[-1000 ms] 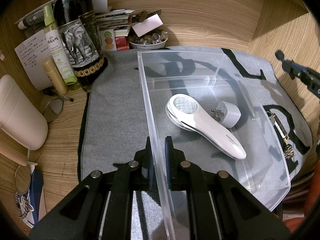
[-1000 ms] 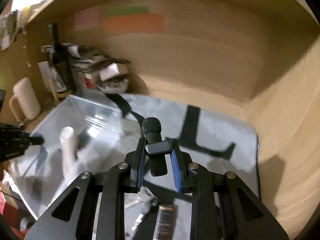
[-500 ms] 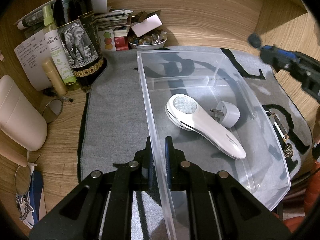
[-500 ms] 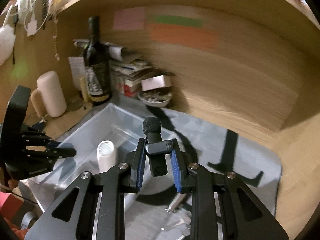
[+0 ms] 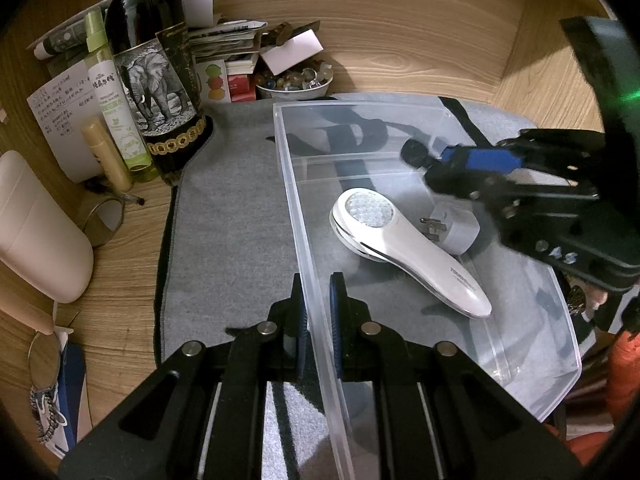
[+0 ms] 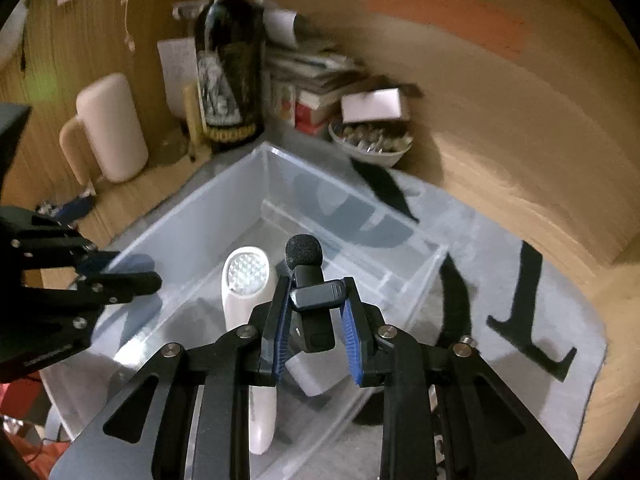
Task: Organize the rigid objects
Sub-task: 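Carry the black microphone into the clear box and open the right gripper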
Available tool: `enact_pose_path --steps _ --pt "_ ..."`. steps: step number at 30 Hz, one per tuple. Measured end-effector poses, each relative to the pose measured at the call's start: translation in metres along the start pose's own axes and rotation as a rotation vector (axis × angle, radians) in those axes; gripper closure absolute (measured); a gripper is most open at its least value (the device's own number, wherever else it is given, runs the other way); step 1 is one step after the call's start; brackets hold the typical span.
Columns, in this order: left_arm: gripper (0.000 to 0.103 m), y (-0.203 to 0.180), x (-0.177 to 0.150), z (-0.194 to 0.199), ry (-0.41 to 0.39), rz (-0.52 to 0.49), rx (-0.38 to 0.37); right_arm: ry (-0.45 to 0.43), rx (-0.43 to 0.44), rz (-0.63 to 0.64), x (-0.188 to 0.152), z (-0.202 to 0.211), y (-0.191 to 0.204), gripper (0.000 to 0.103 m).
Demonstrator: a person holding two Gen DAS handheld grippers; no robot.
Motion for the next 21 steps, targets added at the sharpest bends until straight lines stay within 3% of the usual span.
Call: enact_pose_path --steps 11,13,15,21 --pt "0.093 0.001 -0.001 0.000 0.000 -0.001 -0.001 0.085 -0.006 0.040 -0.001 -0.023 0.011 0.081" --pt "0.093 0.001 -0.001 0.000 -0.001 0.001 0.002 0.092 -0.007 0.037 -0.002 -0.024 0.011 0.075" --pt "0.093 0.001 -0.001 0.000 -0.002 0.001 0.002 0.081 -0.011 0.035 -0.001 -0.022 0.011 0.063" --pt "0.093 0.001 -0.001 0.000 -0.002 0.001 0.001 0.039 -0.015 0.035 0.001 -0.008 0.011 0.056"
Point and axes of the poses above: each gripper's, at about its wrist camera, not at the fingertips, and z roughly against the way its jaws point, y to its left, x to its top, the point moved 3 cm from there along -z, roughly the way its jaws point, and after that the axes turned 9 degrees about -z, right-handed, at the moved point
